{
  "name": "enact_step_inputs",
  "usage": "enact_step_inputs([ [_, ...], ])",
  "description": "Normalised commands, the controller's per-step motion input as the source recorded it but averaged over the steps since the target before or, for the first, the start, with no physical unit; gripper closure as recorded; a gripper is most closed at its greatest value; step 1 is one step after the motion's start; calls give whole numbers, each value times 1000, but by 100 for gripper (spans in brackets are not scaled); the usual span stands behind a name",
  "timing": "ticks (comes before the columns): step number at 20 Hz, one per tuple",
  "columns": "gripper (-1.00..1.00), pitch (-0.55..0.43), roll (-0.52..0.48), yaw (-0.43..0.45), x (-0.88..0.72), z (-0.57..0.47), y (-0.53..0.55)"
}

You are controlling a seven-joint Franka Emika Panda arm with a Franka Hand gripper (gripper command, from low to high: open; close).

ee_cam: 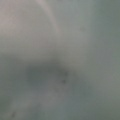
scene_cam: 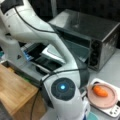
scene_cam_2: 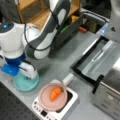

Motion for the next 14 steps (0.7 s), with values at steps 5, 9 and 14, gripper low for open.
enact_step_inputs([
  [5, -100, 66, 233, 33, 319, 28, -171],
  [9, -100, 38, 233, 55, 302, 25, -170],
  [14, 100, 17, 220, 59, 267, 52, -171],
])
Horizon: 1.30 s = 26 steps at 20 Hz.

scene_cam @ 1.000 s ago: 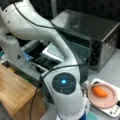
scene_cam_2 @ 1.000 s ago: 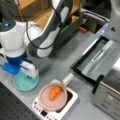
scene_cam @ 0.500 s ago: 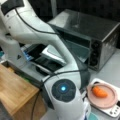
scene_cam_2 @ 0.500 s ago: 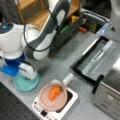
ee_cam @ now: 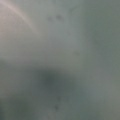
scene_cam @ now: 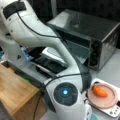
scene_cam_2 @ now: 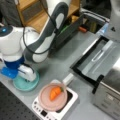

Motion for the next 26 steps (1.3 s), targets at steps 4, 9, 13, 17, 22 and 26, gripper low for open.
enact_step_inputs([
  [4, 100, 9, 240, 65, 237, 59, -163],
  [9, 100, 12, 248, 62, 230, 47, -138],
  [13, 100, 27, 259, 71, 232, 56, -142],
  [17, 100, 32, 280, 80, 244, 45, -142],
  [22, 100, 29, 292, 83, 274, 37, -143],
  [26, 100, 28, 290, 58, 312, 45, -154],
])
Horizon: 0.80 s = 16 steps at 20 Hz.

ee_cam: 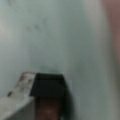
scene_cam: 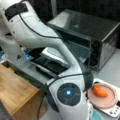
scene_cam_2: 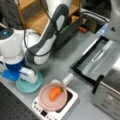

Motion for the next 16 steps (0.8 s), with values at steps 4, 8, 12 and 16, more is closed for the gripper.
enact_step_inputs([
  [4, 100, 47, 443, 62, 292, 48, -155],
  [8, 100, 100, 531, 51, 264, 85, -160],
  [12, 100, 191, 587, 58, 255, 133, -168],
  [16, 100, 213, 487, 80, 272, 135, -180],
])
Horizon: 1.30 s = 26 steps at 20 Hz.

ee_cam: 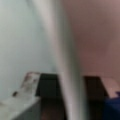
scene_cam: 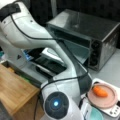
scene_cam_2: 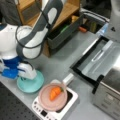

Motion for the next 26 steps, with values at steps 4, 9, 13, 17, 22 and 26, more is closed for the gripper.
enact_step_inputs([
  [4, 100, 159, 379, 95, 323, 112, -212],
  [9, 100, 178, 327, 39, 324, 130, -229],
  [13, 100, 181, 311, 17, 316, 141, -228],
  [17, 100, 174, 304, 18, 322, 129, -211],
  [22, 100, 171, 301, 19, 323, 116, -197],
  [26, 100, 246, 298, -44, 283, 143, -178],
])
